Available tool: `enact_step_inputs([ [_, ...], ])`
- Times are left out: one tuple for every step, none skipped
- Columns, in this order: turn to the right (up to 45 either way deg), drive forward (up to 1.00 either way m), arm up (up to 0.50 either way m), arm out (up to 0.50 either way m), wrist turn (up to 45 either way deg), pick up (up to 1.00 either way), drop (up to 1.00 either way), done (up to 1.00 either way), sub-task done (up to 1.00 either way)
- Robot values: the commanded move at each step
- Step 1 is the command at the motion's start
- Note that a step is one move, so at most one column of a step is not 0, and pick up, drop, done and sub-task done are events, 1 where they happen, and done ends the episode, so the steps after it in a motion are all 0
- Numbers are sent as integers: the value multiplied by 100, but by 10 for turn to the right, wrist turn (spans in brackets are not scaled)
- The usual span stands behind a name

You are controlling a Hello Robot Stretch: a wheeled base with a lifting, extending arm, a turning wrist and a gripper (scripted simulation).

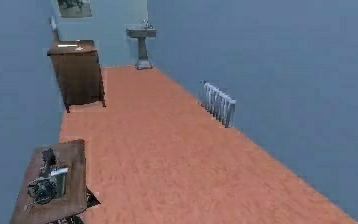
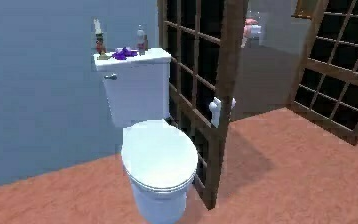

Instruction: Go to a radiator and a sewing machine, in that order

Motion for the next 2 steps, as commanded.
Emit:
enact_step_inputs([
  [0,100,0,0,0,0,0,0,0],
  [0,85,0,0,0,0,0,0,0],
])
